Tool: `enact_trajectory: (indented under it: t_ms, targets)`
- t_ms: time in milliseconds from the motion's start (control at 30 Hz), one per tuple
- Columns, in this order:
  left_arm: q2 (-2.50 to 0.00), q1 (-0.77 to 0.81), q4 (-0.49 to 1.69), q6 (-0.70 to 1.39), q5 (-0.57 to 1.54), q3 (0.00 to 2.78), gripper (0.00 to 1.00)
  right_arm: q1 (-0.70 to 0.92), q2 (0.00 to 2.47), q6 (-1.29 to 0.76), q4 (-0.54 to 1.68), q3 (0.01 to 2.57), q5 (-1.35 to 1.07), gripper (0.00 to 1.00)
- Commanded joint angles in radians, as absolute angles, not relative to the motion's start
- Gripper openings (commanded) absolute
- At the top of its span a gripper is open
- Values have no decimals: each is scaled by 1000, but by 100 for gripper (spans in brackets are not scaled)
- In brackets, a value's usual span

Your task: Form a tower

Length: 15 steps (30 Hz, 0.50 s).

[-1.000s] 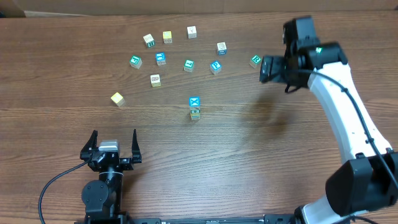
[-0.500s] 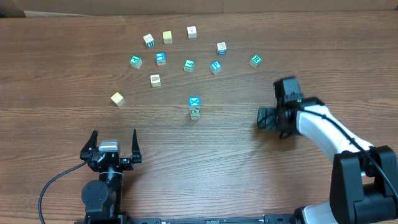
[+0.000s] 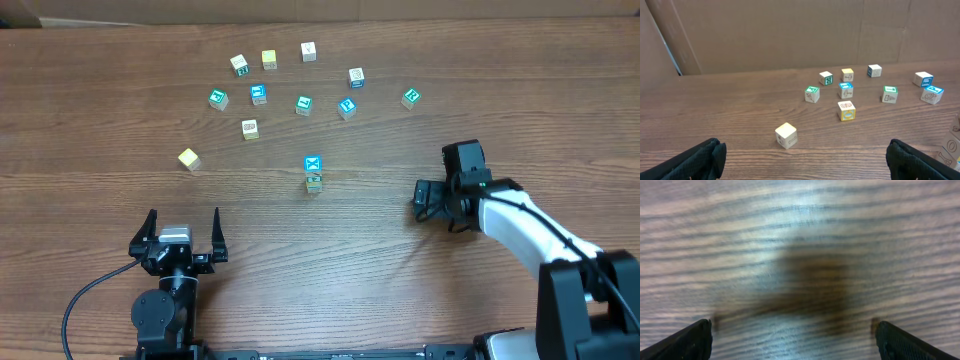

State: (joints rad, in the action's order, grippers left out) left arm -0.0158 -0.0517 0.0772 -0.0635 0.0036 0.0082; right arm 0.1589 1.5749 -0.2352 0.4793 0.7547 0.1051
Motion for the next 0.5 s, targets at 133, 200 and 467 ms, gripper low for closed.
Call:
enact_trajectory:
  t_ms: [133,200,467]
  targets:
    - [-4,-46,78,-90,-3,5,99,162,1388,-231,348,532,86,100]
    - [-4,-46,78,-90,-3,5,100,162,1348,-231,341,478,97,100]
    - [-4,-46,78,-90,-3,5,100,161,1225,-226,223,366,138,100]
